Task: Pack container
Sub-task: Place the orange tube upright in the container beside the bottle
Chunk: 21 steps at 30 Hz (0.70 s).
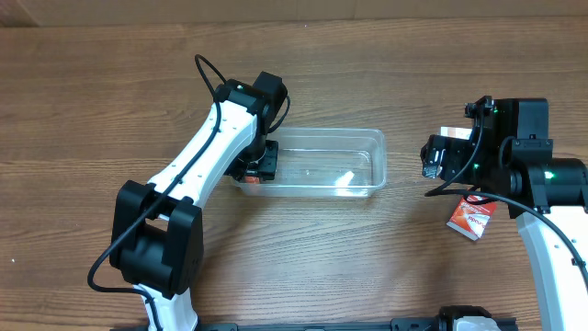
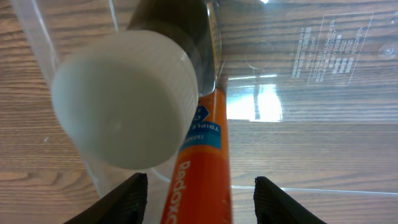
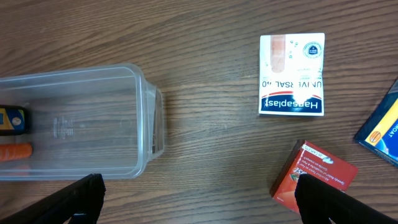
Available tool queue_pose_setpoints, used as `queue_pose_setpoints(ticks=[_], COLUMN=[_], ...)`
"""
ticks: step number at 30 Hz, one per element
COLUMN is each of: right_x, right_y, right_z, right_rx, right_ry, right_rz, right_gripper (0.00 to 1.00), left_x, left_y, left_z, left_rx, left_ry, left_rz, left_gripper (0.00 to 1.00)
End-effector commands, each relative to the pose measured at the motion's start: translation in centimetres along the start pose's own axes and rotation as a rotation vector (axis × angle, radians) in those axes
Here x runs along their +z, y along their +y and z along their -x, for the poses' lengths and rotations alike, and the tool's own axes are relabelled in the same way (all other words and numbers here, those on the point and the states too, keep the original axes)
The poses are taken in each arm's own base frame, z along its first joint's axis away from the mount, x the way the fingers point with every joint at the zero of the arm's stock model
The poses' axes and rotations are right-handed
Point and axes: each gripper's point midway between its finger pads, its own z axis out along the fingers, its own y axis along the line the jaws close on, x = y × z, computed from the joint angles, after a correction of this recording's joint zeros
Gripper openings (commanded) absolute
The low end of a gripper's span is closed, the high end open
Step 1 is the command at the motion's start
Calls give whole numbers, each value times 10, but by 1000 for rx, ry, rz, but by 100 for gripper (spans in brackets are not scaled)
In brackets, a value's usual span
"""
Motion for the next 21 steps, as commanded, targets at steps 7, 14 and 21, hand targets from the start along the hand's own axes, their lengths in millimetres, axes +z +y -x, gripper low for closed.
queue_pose_setpoints(ticks=[7,14,21], right_x=[-8,-16,-48], right_y=[2,-33,-55], right_z=[10,21,89], right_rx=[1,154,100], right_ry=[-33,-96,-216], right_rz=[7,-181,-228], right_gripper=[100,100,100], left_x=[-103,-180,-189], left_y=[23,88,165], left_z=[9,-9,-21], left_rx=[-37,-261,-454], left_ry=[-306,-533,-560], left_rz=[-3,-93,-166], left_gripper=[100,100,100])
